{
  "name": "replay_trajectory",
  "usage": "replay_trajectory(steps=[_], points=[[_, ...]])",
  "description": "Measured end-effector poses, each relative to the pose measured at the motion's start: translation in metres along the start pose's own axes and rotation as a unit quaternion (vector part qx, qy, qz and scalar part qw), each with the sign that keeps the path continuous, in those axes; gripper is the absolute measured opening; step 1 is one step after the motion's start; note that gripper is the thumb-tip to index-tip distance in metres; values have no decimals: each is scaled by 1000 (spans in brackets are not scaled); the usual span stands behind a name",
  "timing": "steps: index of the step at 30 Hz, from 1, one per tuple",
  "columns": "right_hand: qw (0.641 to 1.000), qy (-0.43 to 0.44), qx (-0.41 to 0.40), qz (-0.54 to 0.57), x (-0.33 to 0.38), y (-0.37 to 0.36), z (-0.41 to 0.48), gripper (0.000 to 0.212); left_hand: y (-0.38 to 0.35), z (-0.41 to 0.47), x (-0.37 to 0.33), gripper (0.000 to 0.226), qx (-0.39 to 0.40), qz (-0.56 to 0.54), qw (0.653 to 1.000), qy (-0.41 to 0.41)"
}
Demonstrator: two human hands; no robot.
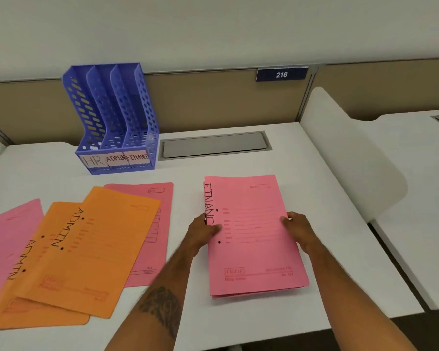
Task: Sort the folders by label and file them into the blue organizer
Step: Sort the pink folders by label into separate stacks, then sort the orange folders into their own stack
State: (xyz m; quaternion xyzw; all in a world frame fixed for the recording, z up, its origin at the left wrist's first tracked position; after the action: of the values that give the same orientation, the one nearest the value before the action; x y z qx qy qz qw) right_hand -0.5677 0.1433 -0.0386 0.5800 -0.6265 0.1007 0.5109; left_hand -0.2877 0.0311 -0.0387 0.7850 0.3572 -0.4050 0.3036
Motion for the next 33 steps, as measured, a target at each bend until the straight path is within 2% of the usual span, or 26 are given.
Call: replay_trajectory(steps=[8, 14, 19, 21, 23, 26, 29, 33], points=[[984, 3, 20, -176, -16, 4, 16, 39, -27, 14, 3, 43, -37, 66, 997, 8], [981, -14, -21, -195, -18, 3, 23, 43, -32, 21, 1, 38, -44, 104, 994, 8], [974, -15, -33, -223, -16, 6, 30, 36, -29, 26, 3, 38, -19, 113, 993, 10], [977, -21, -36, -209, -15, 6, 31, 38, -24, 28, 3, 46, -20, 119, 993, 13], [980, -18, -43, -195, -8, 4, 31, 43, -14, 27, 1, 63, -43, 142, 989, 18], [971, 20, -57, -231, 18, -7, 29, 58, 11, 23, -7, 80, -92, 239, 967, -6], [949, 82, -72, -296, 57, -28, 23, 71, 44, 11, -20, 78, -143, 368, 917, -60], [916, 167, -70, -359, 109, -71, 7, 79, 95, -13, -24, 80, -186, 478, 853, -100]])
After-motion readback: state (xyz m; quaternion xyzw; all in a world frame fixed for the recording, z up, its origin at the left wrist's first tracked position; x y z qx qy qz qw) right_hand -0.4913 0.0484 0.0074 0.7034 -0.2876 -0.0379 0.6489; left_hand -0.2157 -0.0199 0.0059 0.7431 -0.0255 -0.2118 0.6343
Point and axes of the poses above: each hand's wrist, its own z-axis towards the middle knuckle, its own y-axis out of the back of the hand, x = y × z, the point moved 7 cm from there along z, towards the middle knuckle, and after that the axes turned 4 degrees about x, right-handed, at the moved point
